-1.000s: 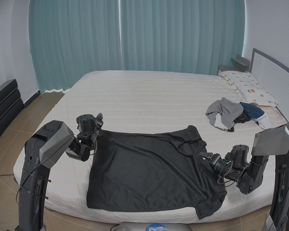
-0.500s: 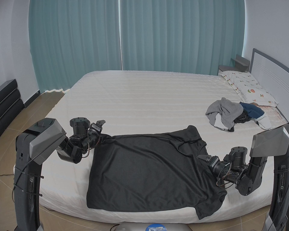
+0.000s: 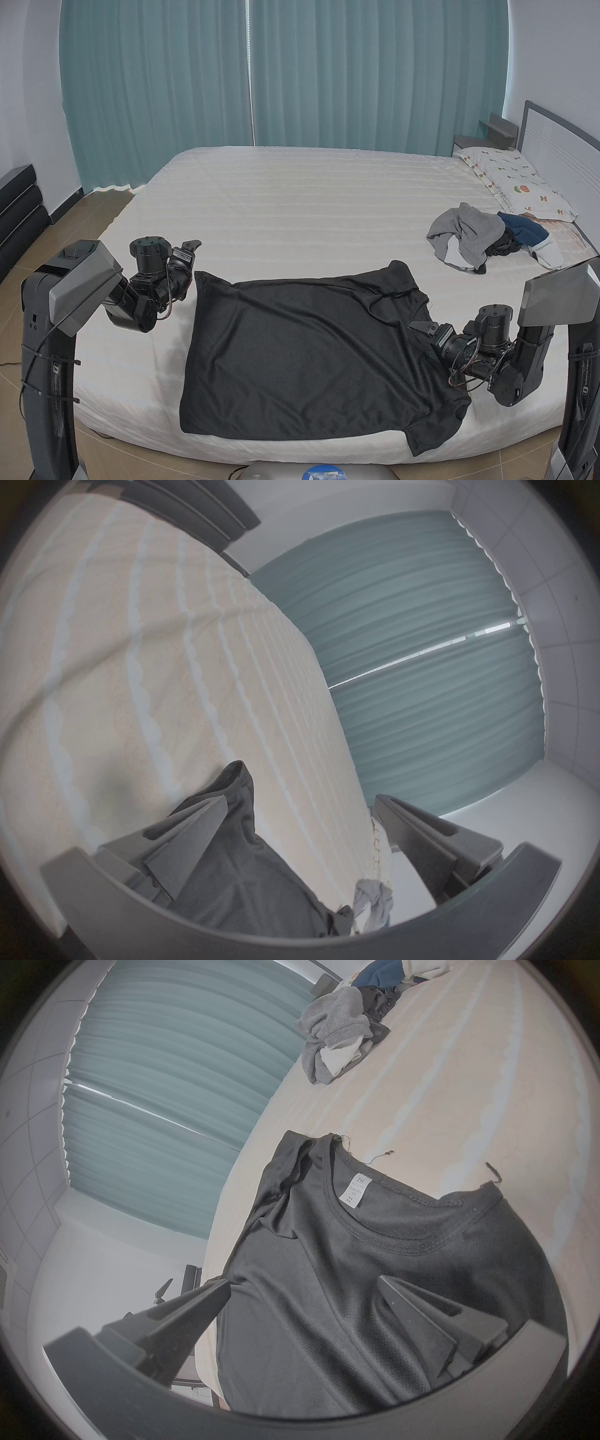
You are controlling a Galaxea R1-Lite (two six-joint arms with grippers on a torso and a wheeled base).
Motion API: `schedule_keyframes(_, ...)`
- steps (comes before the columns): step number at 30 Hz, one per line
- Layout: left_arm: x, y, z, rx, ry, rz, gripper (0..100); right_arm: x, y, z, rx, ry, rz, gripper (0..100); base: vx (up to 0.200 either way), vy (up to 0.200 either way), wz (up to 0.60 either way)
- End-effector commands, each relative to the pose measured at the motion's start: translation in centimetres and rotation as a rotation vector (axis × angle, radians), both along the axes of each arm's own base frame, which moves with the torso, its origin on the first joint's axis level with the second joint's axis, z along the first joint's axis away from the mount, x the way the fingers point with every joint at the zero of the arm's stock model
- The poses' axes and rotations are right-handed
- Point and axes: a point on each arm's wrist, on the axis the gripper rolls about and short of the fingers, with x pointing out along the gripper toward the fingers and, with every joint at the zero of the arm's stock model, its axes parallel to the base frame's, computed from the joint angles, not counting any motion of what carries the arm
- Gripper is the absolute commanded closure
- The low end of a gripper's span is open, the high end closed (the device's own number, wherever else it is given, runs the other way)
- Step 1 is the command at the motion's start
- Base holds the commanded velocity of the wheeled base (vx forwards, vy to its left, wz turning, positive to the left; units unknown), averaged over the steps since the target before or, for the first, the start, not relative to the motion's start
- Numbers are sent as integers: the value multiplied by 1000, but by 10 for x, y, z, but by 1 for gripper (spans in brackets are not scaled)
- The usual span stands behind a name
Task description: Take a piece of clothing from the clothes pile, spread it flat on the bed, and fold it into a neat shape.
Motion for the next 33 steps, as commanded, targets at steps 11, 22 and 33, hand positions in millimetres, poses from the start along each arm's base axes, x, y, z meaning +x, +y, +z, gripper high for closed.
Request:
schedule_keyframes(11, -17, 16, 0, -81, 55, 54, 0, 36, 11, 16, -48, -46, 21, 0, 0, 0, 0)
schedule_keyframes(22, -23, 10, -10, -72, 84, 43, 0, 107, 40, 52, -246, -29, 38, 0, 0, 0, 0)
schedule_keyframes(33, -23, 6, -10, -32, 63, 22, 0, 166, 52, -6, -355, 18, -47, 0, 0, 0, 0)
